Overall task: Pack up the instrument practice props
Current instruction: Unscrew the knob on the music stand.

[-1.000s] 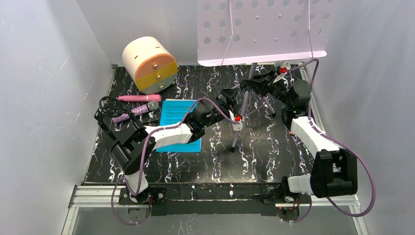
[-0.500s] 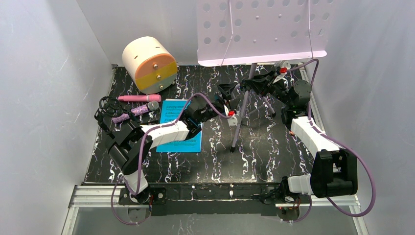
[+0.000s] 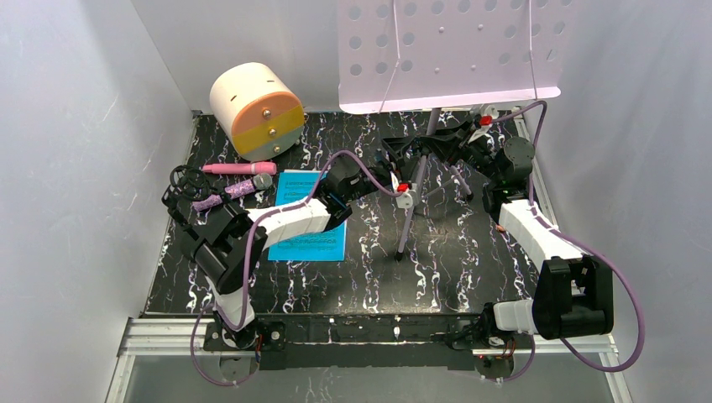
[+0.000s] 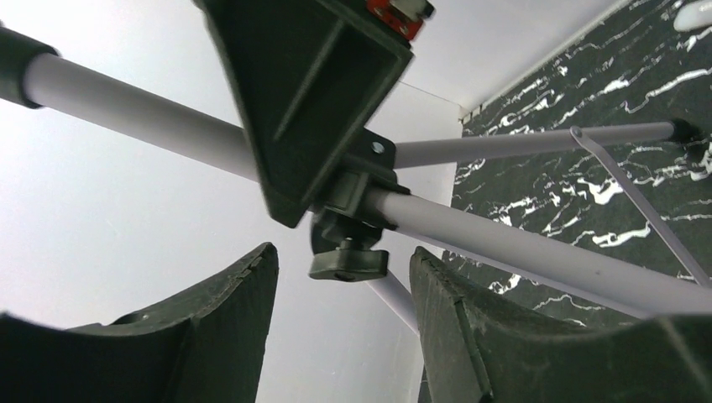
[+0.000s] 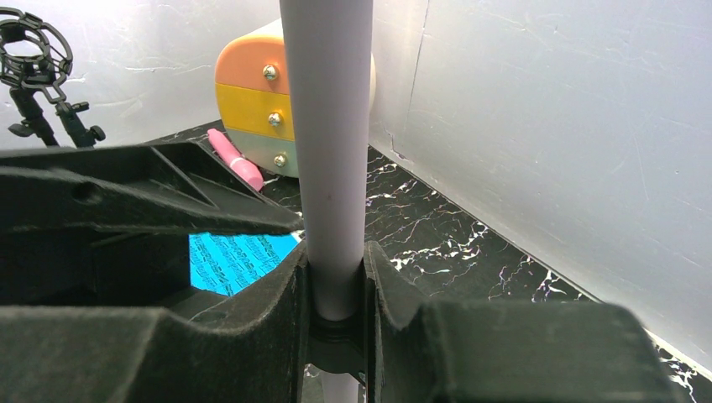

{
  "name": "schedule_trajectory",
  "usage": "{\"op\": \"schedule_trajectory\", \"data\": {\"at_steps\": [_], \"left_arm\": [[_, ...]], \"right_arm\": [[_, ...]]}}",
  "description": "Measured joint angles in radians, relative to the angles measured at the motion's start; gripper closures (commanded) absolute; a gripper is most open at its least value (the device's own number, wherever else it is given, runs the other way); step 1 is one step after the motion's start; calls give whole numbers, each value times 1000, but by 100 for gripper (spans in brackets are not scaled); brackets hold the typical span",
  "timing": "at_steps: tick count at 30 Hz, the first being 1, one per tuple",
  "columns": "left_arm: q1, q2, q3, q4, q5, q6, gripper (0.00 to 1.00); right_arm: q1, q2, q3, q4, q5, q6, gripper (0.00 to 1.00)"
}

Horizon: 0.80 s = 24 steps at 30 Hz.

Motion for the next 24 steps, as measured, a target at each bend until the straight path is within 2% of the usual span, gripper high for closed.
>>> {"op": "schedule_trajectory", "data": {"at_steps": [3,10,18,24], "left_arm": [[3,17,8,-24,0,13,60],[10,29,25,-33,3,39,77],[11,28,26,-35,11,-8,100],[14,14,26,-46,11,-156,100]], "right_arm": [[0,0,0,0,0,0,99],[0,0,0,-1,1,-2,99],[0,0,5,-13,0,-4,99],[1,0,6,-15,-5,-5,99]]}}
